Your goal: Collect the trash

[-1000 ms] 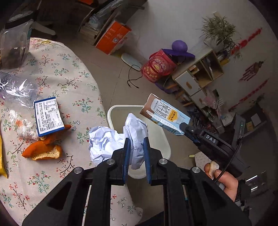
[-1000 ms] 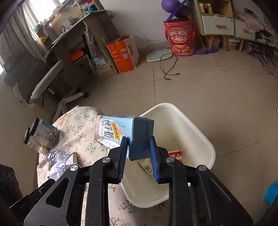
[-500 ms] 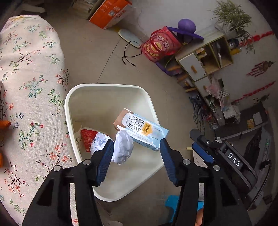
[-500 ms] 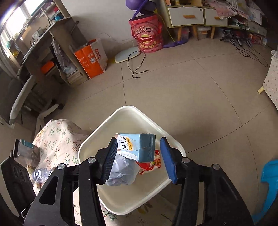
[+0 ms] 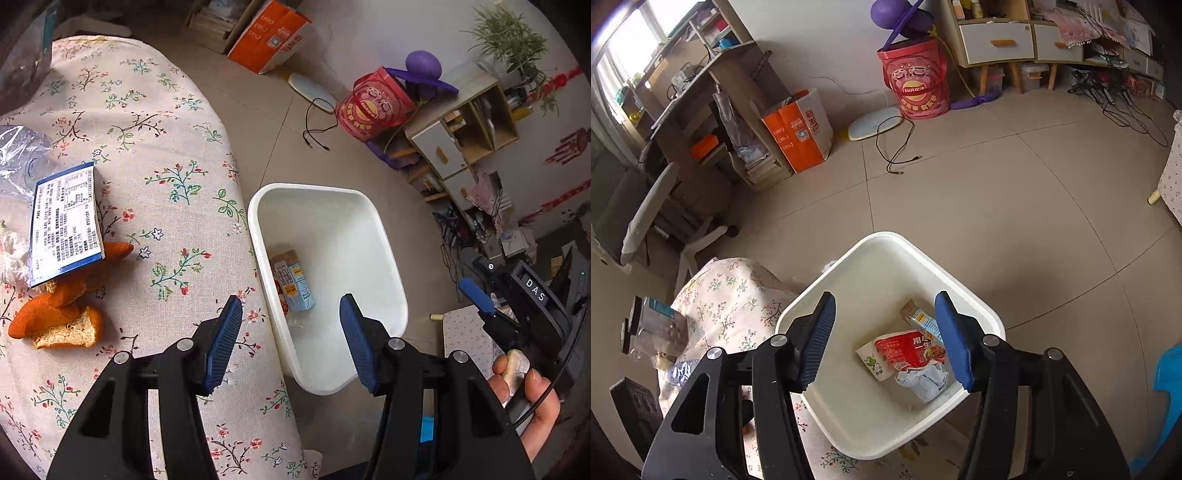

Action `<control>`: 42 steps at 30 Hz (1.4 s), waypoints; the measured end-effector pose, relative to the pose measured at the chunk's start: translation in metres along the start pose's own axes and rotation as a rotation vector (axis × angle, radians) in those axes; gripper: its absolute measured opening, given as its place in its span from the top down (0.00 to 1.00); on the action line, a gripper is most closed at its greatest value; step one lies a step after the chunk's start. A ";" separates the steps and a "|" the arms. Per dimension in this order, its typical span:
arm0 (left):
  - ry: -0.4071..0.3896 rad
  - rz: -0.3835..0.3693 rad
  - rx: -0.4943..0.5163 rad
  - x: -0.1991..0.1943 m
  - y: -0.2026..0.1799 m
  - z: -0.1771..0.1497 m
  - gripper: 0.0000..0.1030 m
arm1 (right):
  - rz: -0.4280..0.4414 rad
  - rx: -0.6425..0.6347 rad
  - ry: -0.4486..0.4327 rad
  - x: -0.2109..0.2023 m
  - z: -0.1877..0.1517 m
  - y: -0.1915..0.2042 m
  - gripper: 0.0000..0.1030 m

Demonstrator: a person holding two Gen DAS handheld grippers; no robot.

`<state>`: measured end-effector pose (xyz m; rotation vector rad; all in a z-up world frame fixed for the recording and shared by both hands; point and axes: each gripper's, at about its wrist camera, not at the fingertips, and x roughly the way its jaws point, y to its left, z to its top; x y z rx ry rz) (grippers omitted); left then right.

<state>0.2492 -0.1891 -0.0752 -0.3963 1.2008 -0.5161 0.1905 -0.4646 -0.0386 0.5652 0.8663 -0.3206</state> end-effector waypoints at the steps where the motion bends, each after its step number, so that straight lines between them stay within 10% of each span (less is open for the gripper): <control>1: 0.003 0.009 0.001 -0.004 0.004 0.000 0.47 | 0.002 -0.007 -0.004 -0.001 0.000 0.002 0.47; 8: -0.045 0.170 0.038 -0.063 0.044 0.006 0.46 | 0.043 -0.150 -0.038 -0.008 -0.004 0.036 0.37; 13: -0.107 0.418 0.106 -0.136 0.096 0.015 0.32 | 0.079 -0.333 -0.025 -0.010 -0.019 0.077 0.31; 21: -0.037 0.686 0.168 -0.202 0.191 -0.011 0.20 | 0.252 -0.643 0.159 0.007 -0.084 0.164 0.25; 42: 0.144 0.725 0.325 -0.151 0.242 -0.026 0.10 | 0.188 -0.918 0.227 0.042 -0.164 0.240 0.15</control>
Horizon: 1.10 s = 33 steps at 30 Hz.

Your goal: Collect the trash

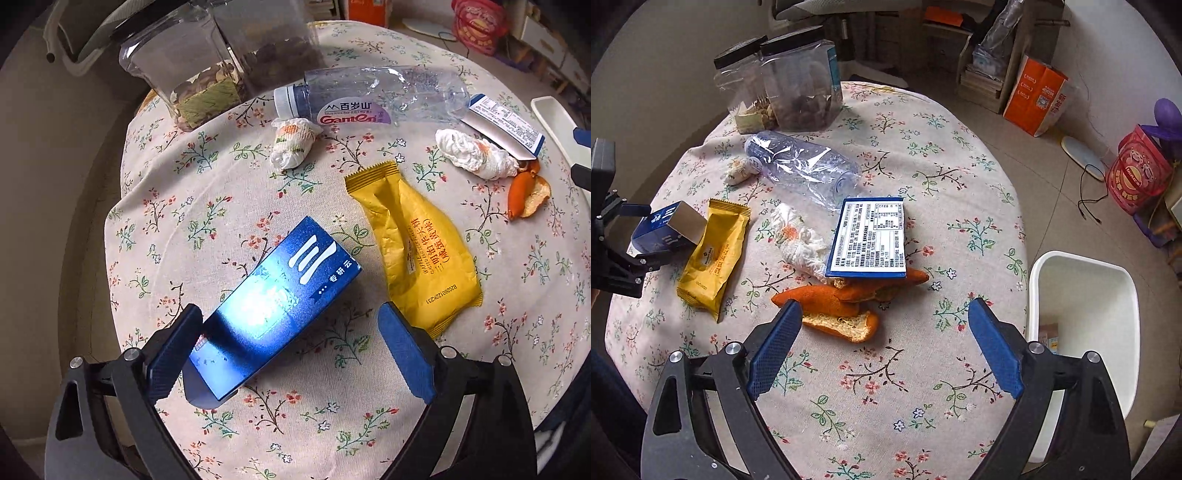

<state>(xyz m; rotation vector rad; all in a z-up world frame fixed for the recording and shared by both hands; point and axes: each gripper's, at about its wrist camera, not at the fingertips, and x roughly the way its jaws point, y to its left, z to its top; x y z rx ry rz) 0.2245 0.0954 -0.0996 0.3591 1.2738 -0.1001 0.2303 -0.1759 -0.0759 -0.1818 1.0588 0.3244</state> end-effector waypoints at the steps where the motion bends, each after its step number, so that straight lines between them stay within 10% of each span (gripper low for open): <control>1: 0.024 -0.036 -0.012 0.006 0.001 0.001 0.10 | -0.003 -0.004 0.004 0.002 0.001 0.000 0.15; 3: 0.056 -0.047 -0.036 0.017 0.004 0.002 0.11 | -0.015 -0.012 0.010 0.005 0.002 0.000 0.15; 7: 0.096 -0.090 -0.075 0.027 0.011 0.001 0.60 | -0.014 -0.013 0.007 0.006 0.006 -0.003 0.15; 19: -0.072 -0.212 -0.211 -0.017 0.018 0.008 0.61 | -0.028 -0.026 0.032 0.035 0.023 0.005 0.15; 23: -0.103 -0.240 -0.244 -0.023 0.022 0.011 0.61 | 0.011 -0.026 0.072 0.043 0.020 0.008 0.48; 33: -0.225 -0.335 -0.350 -0.052 0.033 0.015 0.61 | 0.100 0.095 -0.107 -0.029 0.025 -0.019 0.48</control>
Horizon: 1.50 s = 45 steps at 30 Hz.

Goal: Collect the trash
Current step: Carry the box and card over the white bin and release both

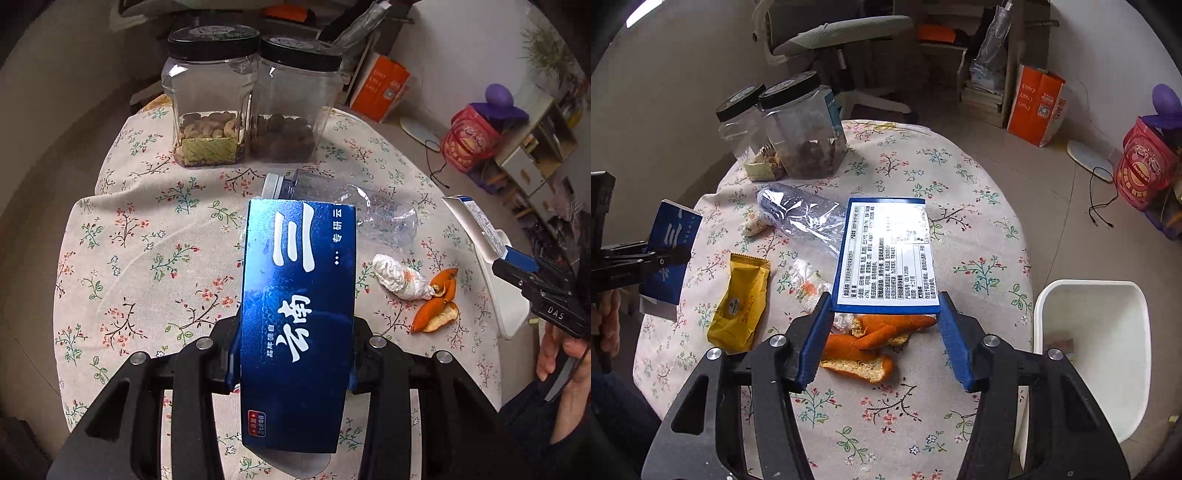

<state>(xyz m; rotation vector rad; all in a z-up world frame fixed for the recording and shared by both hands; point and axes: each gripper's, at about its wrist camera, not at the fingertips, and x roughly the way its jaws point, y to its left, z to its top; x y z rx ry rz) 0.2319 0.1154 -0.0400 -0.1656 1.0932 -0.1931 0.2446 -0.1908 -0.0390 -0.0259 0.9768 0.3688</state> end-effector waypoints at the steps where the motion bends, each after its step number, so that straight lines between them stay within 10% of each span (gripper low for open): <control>1: -0.007 -0.008 -0.013 -0.002 0.000 0.002 0.61 | 0.008 0.014 -0.011 -0.005 0.000 -0.004 0.48; 26: -0.065 -0.174 -0.123 0.011 -0.095 -0.003 0.61 | -0.043 0.334 -0.144 -0.071 -0.016 -0.119 0.48; 45: 0.084 -0.426 -0.021 0.115 -0.318 0.011 0.61 | -0.125 0.594 -0.127 -0.101 -0.076 -0.223 0.48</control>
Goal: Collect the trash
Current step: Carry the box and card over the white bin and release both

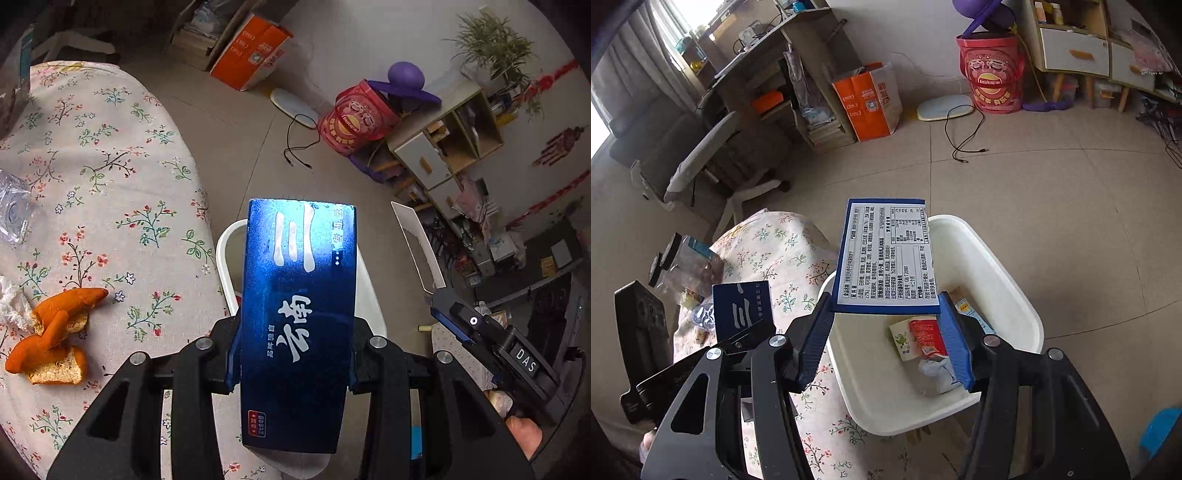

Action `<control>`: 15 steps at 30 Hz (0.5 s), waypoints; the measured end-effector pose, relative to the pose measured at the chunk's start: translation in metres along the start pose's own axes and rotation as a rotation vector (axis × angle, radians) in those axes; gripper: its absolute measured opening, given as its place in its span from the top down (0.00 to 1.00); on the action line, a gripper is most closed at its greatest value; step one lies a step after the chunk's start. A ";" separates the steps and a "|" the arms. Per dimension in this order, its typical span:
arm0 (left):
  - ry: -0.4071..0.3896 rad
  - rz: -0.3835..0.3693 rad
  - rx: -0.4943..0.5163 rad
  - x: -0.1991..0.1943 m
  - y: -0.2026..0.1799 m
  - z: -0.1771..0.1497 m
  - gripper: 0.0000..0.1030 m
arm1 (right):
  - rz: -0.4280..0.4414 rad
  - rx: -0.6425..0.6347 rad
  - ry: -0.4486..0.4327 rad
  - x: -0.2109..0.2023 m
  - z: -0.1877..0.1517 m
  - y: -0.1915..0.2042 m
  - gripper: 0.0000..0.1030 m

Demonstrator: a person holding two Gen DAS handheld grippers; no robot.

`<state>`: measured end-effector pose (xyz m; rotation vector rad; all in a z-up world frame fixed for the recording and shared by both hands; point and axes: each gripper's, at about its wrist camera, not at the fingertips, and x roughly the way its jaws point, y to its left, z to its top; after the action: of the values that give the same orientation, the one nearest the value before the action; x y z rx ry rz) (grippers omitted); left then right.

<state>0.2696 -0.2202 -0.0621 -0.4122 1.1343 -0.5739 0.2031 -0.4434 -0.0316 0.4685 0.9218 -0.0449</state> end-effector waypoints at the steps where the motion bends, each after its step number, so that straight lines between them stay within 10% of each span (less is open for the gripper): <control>1: 0.010 0.008 0.010 0.009 -0.006 0.000 0.61 | -0.006 0.005 0.004 0.000 0.000 -0.003 0.48; 15: 0.063 0.092 0.052 0.036 -0.006 -0.012 0.35 | -0.046 0.040 0.032 0.008 0.001 -0.015 0.45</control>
<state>0.2676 -0.2472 -0.0889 -0.2971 1.1897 -0.5374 0.2055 -0.4556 -0.0431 0.4869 0.9640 -0.0979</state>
